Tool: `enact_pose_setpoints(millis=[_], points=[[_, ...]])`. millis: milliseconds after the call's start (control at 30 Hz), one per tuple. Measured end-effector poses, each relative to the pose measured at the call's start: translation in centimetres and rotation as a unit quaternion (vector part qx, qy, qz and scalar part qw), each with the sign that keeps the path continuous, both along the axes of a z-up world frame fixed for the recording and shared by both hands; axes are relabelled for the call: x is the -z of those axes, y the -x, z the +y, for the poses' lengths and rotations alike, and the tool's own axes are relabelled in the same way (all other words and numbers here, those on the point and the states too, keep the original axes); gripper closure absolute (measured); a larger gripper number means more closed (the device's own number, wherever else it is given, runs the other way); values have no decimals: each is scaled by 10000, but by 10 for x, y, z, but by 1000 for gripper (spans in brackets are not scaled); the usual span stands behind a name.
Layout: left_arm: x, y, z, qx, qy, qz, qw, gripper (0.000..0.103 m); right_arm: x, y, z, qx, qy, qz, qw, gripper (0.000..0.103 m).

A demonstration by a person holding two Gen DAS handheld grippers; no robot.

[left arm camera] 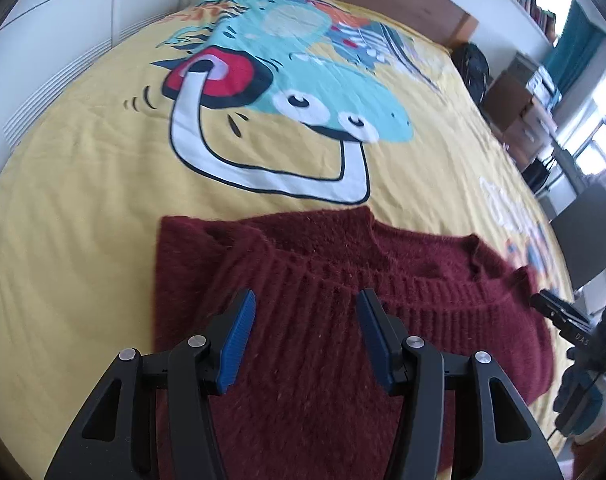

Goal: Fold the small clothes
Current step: 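Open both grippers to release the hem and pull them back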

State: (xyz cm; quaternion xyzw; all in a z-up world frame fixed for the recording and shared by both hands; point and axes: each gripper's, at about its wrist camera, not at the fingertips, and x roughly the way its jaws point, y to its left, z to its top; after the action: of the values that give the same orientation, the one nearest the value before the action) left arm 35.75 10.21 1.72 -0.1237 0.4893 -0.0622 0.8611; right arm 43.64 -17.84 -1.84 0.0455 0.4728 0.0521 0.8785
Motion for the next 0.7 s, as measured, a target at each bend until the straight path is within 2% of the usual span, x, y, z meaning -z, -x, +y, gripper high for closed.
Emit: enact_pose_setpoints(millis=[100,200,367,467,500,700], points=[[25,-7,0,-40,-135,215,9997,55,19,-8,1,-4,194,191,9996,34],[36,-5,7,-99,-89,280,9995,55,31,-8,-6,2,400,296,9988,34],[14,8,9,-114,-132,123,9998,55,21,4,-19,143,468,271,9984,34],[-3,22,5,-122,-137,-47,9998,52,4,19,-23,175,275,125,9994,34],[-8,27,2,-119,-158,-103,9998,49,-4,27,-20,124,267,44,9996,34],[-14,53,-19,-3,-302,-198,9993,48,-19,64,9,-227,333,-112,9991,34]])
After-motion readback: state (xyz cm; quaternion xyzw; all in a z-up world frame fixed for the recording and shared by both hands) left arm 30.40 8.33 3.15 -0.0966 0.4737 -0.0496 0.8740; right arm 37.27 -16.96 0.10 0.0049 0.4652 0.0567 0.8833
